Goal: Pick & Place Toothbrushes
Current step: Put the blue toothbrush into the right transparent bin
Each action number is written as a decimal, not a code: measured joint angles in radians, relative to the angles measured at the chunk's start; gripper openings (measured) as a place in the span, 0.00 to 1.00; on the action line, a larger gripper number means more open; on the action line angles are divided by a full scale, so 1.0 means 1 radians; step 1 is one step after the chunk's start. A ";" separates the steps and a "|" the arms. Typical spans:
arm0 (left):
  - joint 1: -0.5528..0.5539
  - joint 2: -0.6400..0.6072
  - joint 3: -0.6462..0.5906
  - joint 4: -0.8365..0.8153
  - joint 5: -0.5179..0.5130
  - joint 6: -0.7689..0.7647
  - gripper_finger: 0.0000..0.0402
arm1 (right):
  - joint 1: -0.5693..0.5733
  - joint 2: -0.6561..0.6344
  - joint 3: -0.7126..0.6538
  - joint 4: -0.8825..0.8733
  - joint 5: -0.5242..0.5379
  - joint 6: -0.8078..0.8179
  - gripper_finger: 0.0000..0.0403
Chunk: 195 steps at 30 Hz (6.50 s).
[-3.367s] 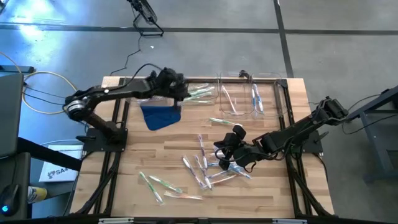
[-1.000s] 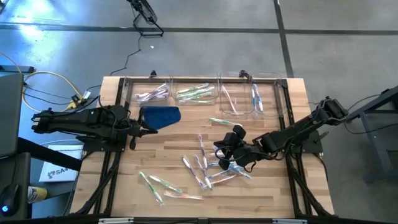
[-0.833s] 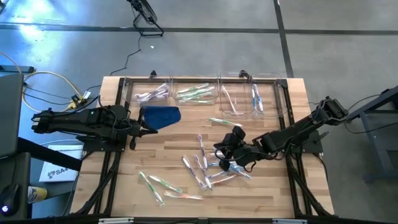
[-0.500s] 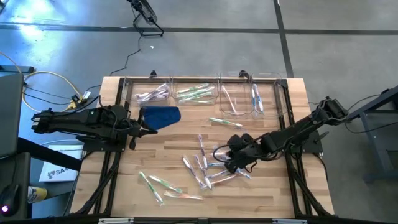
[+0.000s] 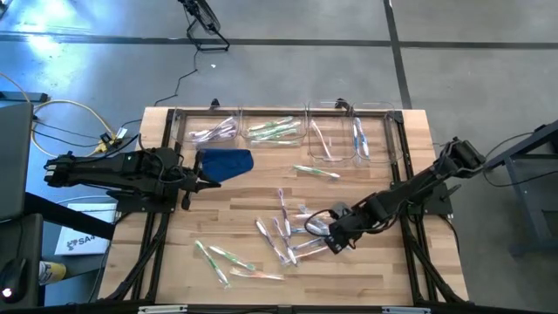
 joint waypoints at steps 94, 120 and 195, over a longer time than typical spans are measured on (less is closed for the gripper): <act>0.000 0.000 0.001 0.000 -0.011 0.001 0.00 | -0.312 -0.229 0.004 -0.079 0.605 -0.325 0.04; 0.000 0.000 0.001 0.000 -0.011 0.009 0.00 | -0.843 -0.229 0.004 -0.091 0.578 -0.561 0.04; 0.000 0.000 0.001 -0.008 -0.048 0.039 0.00 | -1.197 -0.225 -0.188 -0.336 0.363 -0.453 0.04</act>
